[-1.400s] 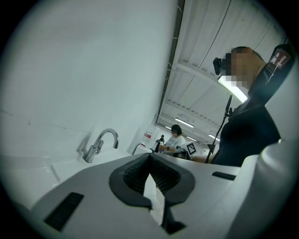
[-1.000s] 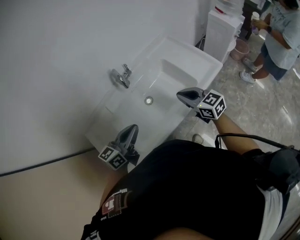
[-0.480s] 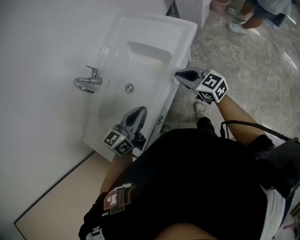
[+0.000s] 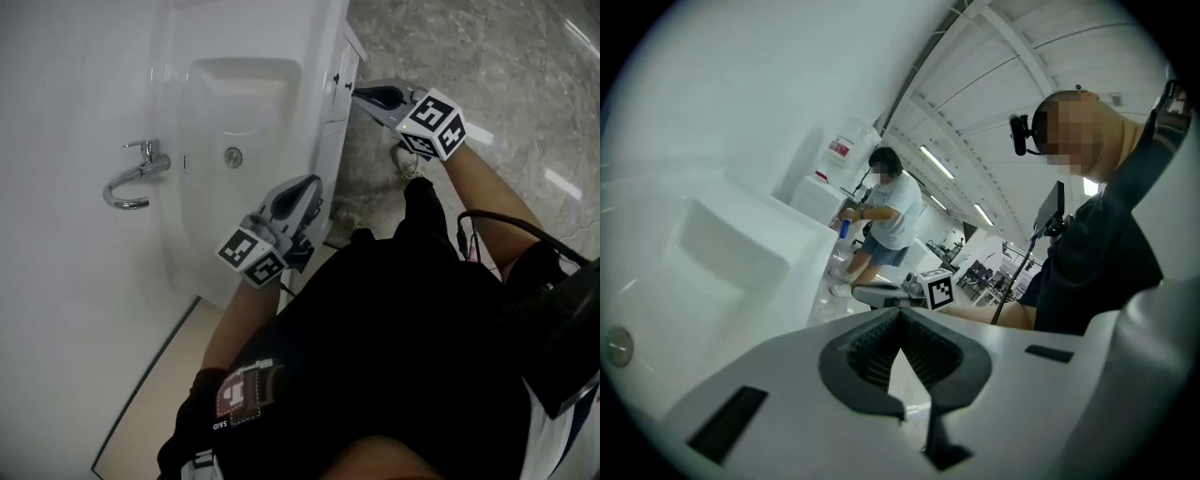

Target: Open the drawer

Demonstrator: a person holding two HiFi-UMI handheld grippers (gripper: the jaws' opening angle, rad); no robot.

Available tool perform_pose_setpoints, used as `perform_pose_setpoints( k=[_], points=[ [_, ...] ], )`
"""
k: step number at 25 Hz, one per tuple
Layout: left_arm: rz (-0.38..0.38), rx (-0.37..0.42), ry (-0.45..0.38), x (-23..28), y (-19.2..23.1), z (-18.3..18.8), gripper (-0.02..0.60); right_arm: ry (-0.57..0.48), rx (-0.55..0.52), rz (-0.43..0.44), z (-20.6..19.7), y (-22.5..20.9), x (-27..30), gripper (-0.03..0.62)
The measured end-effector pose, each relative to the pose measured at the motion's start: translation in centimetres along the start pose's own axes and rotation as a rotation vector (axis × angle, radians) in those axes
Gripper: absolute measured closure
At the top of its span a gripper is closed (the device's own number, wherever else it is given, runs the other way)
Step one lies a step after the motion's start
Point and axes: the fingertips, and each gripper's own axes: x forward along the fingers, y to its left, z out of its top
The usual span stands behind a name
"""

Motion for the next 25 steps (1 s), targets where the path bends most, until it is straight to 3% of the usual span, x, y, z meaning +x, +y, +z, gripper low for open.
perform_pose_setpoints(
  k=[10,17,25],
  points=[
    [-0.084,-0.015,0.122,7.3,0.0,-7.3,0.594,0.009,0.008,-0.069,-7.3,-6.3,2.0,0.591],
    [-0.020,-0.075,0.165,10.3,3.2,-13.1,0.594,0.061,0.025,-0.043,-13.6,-8.3,4.0,0.565],
    [0.081,-0.127,0.144,11.3,7.5,-17.4,0.594,0.071,0.016,-0.013,-17.7,-10.5,7.4,0.531]
  ],
)
